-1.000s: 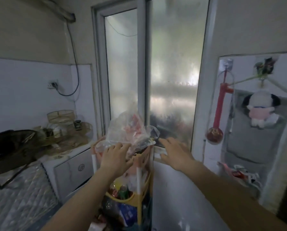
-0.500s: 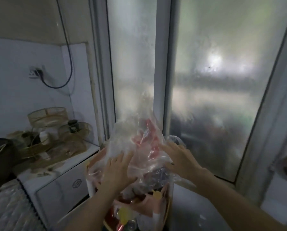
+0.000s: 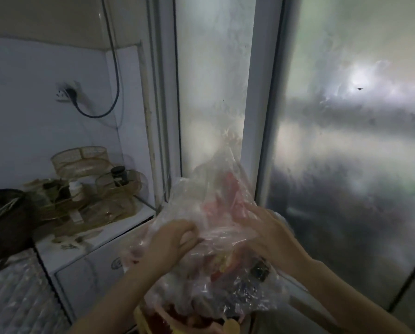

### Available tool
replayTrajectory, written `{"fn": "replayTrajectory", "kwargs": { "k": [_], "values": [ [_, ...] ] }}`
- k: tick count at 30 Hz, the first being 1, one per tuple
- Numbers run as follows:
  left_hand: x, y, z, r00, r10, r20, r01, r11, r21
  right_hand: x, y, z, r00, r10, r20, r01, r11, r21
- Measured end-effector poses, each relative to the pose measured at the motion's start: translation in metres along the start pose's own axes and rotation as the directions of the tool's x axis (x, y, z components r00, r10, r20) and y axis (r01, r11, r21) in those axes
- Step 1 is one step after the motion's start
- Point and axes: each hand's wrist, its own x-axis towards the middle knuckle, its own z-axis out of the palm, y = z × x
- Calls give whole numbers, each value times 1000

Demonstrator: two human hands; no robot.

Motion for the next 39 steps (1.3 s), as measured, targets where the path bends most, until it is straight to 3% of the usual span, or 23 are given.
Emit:
{"fn": "replayTrajectory", "kwargs": {
  "k": [4,6,8,10,14,17,20,27,32,36,39],
  "values": [
    [12,19,-35,997,12,-76,-19,995,-95,14,-2,-25,985,-7,-170,13,999,31],
    [13,26,-49,998,40,-56,-40,999,-4,20,-10,-40,970,10,-244,17,994,106],
    [13,34,-62,998,59,-38,-55,993,102,26,-18,-57,963,44,-265,5,983,184],
    [14,45,-76,995,71,-73,-65,994,85,29,-31,-76,965,159,-210,-83,940,330],
    [21,76,-118,982,161,-93,-176,967,-185,19,-70,-120,938,262,-228,-67,780,622],
    [24,105,-153,965,260,40,-216,867,-449,6,-98,-154,919,221,-327,18,805,593],
    [26,121,-177,928,342,148,-150,706,-692,-11,-128,-179,917,243,-316,-36,839,542],
    [-4,165,-190,842,470,265,-107,627,-772,-86,-208,-196,788,433,-438,-167,834,525],
    [-63,221,-172,695,673,253,-115,452,-885,-186,-292,-215,608,542,-580,-332,837,434],
    [-131,288,-151,474,833,285,-76,361,-929,-283,-377,-235,490,559,-669,-446,820,360],
    [-202,348,-143,337,909,247,-48,279,-959,-358,-453,-247,354,599,-719,-584,741,330]
  ]
}}
